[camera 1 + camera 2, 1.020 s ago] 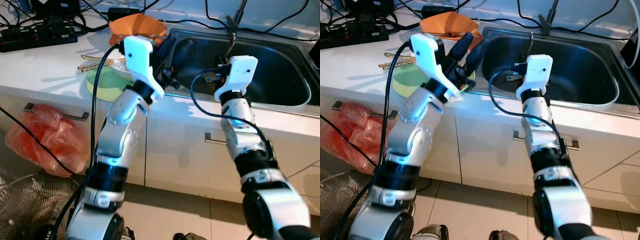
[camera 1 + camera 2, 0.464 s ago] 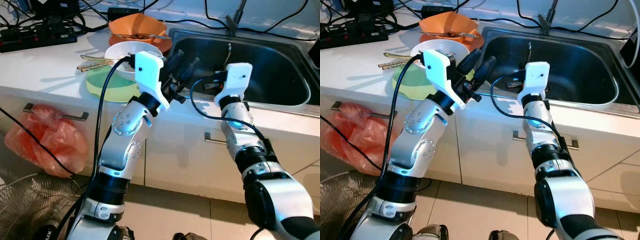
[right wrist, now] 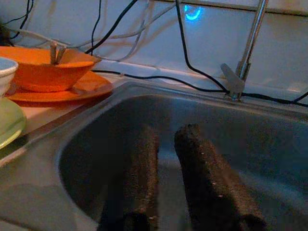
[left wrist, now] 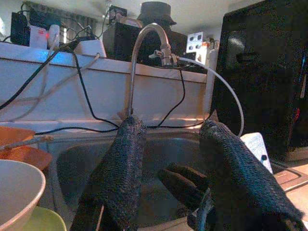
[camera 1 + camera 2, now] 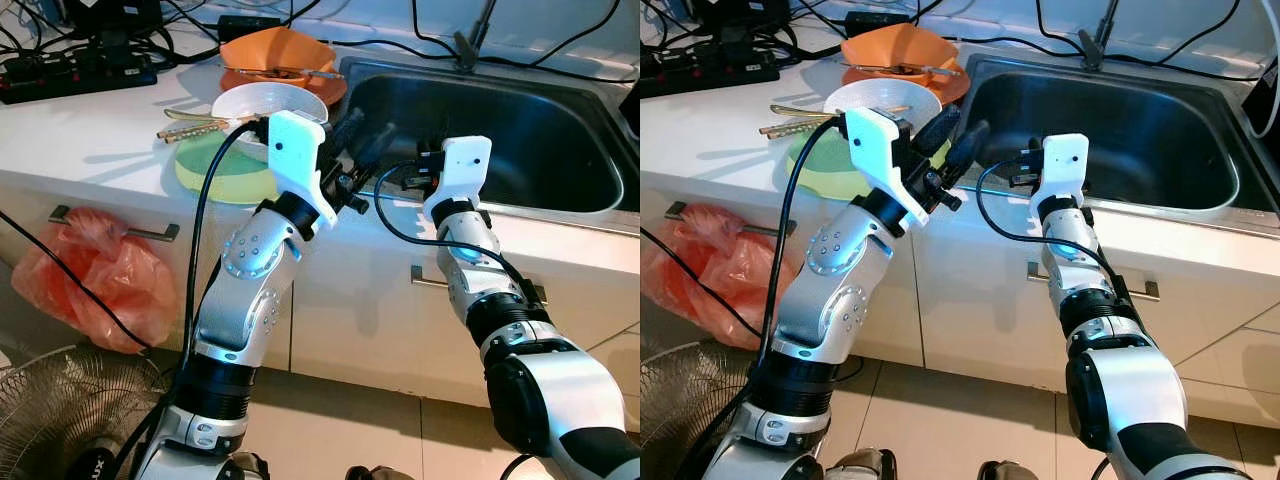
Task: Kitchen organization
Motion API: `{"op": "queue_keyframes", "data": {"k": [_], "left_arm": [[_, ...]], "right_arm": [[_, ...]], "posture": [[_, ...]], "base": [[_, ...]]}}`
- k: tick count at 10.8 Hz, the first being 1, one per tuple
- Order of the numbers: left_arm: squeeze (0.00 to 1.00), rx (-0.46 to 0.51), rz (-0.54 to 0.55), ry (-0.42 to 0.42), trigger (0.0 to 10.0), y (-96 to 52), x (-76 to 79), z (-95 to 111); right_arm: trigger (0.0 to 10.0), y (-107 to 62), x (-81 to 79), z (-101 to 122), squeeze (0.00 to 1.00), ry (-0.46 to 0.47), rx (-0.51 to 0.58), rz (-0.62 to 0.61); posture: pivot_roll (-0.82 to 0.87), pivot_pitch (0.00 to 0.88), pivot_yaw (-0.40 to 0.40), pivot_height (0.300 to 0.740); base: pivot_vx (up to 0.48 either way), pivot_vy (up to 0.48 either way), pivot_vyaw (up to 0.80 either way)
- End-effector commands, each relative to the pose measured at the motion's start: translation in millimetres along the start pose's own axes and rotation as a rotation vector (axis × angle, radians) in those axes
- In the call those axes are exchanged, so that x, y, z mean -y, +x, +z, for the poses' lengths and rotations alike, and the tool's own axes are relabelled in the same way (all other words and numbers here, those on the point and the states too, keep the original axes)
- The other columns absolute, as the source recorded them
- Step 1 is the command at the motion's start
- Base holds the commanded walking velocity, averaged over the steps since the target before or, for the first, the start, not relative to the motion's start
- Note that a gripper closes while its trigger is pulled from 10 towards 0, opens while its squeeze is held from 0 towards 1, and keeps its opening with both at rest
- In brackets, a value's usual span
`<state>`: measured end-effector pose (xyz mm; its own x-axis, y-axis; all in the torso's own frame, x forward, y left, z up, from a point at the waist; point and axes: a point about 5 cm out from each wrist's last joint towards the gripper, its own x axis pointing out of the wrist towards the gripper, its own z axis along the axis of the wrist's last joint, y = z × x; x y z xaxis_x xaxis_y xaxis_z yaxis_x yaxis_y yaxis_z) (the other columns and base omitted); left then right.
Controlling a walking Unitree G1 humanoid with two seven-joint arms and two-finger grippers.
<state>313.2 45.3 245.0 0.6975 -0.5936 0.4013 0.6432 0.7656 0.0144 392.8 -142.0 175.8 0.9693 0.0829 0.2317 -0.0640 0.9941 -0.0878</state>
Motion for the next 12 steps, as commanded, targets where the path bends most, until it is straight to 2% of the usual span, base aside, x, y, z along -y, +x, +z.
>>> {"op": "queue_keyframes", "data": {"k": [1, 4, 5, 6, 8, 9, 10, 12], "left_arm": [[0.00, 0.008, -0.012, 0.014, 10.0, 1.2, 4.2, 4.0], [0.00, 0.016, 0.049, 0.037, 10.0, 1.4, -2.7, 5.5], [0.00, 0.050, 0.175, 0.068, 10.0, 0.7, -19.2, 10.6], [0.00, 0.073, 0.254, 0.083, 10.0, -0.7, -29.3, 14.1], [0.00, 0.106, 0.344, 0.099, 10.0, -6.2, -42.2, 19.2], [0.00, 0.104, 0.428, 0.119, 10.0, -20.3, -51.6, 14.2], [0.00, 0.107, 0.461, 0.112, 10.0, -29.2, -53.5, 9.9], [0.00, 0.144, 0.562, 0.054, 10.0, -49.3, -62.3, 4.2]], "right_arm": [[10.0, 4.7, 1.3, 7.6, 0.00, -0.018, 0.023, 0.002], [10.0, 6.0, 2.2, 11.7, 0.00, -0.004, 0.047, 0.001], [10.0, 7.1, -0.2, 17.1, 0.00, 0.012, 0.081, 0.013], [10.0, 7.5, -1.8, 20.2, 0.00, 0.023, 0.103, 0.021], [10.0, 7.6, -6.5, 27.2, 0.00, 0.045, 0.155, 0.042], [10.0, 4.6, -13.1, 35.3, 0.00, 0.086, 0.226, 0.065], [10.0, 1.3, -16.8, 35.9, 0.00, 0.109, 0.247, 0.069], [10.0, -9.7, -26.3, 24.9, 0.00, 0.145, 0.234, 0.094]], "posture": [[0.12, 0.097, -0.042, 0.740], [0.11, 0.096, -0.042, 0.740], [0.11, 0.096, -0.042, 0.740], [0.11, 0.097, -0.043, 0.740], [0.11, 0.096, -0.045, 0.740], [0.10, 0.094, -0.050, 0.740], [0.10, 0.092, -0.056, 0.740], [0.11, 0.087, -0.071, 0.740]], "base": [[0.000, 0.000, 0.00], [0.000, 0.000, 0.00], [0.000, 0.000, 0.00], [0.000, 0.000, 0.00], [0.000, 0.000, 0.00], [0.000, 0.000, 0.00], [0.000, 0.000, 0.00], [0.000, 0.000, 0.00]]}}
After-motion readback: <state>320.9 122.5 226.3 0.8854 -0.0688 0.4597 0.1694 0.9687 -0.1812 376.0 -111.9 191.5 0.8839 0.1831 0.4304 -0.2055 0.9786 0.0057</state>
